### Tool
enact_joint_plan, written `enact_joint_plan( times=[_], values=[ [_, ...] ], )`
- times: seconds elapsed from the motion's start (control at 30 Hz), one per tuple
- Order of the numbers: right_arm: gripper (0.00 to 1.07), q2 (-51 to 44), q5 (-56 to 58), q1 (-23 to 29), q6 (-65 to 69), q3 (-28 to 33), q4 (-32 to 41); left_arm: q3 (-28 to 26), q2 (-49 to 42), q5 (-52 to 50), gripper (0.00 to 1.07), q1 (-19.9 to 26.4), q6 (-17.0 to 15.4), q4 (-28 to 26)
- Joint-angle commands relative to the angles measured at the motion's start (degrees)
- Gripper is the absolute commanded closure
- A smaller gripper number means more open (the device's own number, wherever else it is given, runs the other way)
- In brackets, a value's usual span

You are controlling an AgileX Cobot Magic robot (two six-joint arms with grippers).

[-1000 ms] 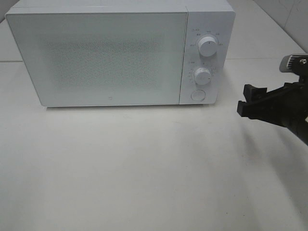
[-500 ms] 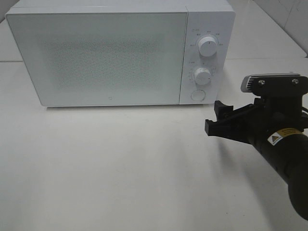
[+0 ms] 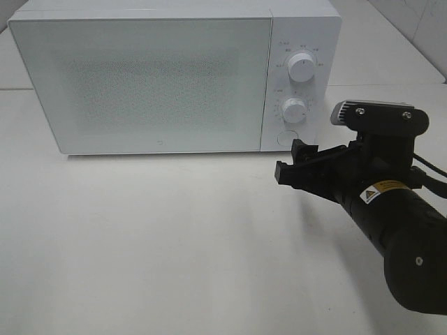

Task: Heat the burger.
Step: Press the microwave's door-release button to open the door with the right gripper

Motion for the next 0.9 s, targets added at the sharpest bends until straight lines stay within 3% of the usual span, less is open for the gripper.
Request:
enact_joint_plan(
  times=[0.03, 0.27, 0.37, 0.47, 0.6, 0.77, 0.8, 0.9],
  values=[
    [0.36, -0.1, -0.2, 0.1, 9.6, -0.5, 0.0, 0.1, -1.2, -0.5, 0.06, 0.2, -0.5, 0.2],
    [0.50, -0.1, -0.2, 0.1, 28.7, -0.5, -0.2, 0.1, -1.2, -0.5, 0.06, 0.2, -0.5, 0.2],
    [0.65, -0.1, 1.1, 0.1, 47.2, -0.5, -0.4, 0.1, -1.2, -0.5, 0.06, 0.2, -0.5, 0.2],
    [0.69, -0.1, 1.3, 0.1, 50.1, -0.5, -0.4, 0.1, -1.2, -0.5, 0.06, 0.2, -0.5, 0.2],
    [0.86, -0.1, 2.9, 0.1, 65.3, -0.5, -0.4, 0.1, -1.2, -0.5, 0.06, 0.2, -0.5, 0.2],
    [0.99, -0.1, 4.4, 0.1, 71.8, -0.5, -0.6, 0.1, -1.2, -0.5, 0.06, 0.2, -0.5, 0.2],
    [1.05, -0.1, 5.4, 0.1, 74.2, -0.5, -0.6, 0.1, -1.2, -0.5, 0.06, 0.2, -0.5, 0.2],
    [1.07, -0.1, 5.6, 0.1, 77.9, -0.5, -0.6, 0.1, -1.2, -0.5, 0.06, 0.2, -0.5, 0.2]
  ],
)
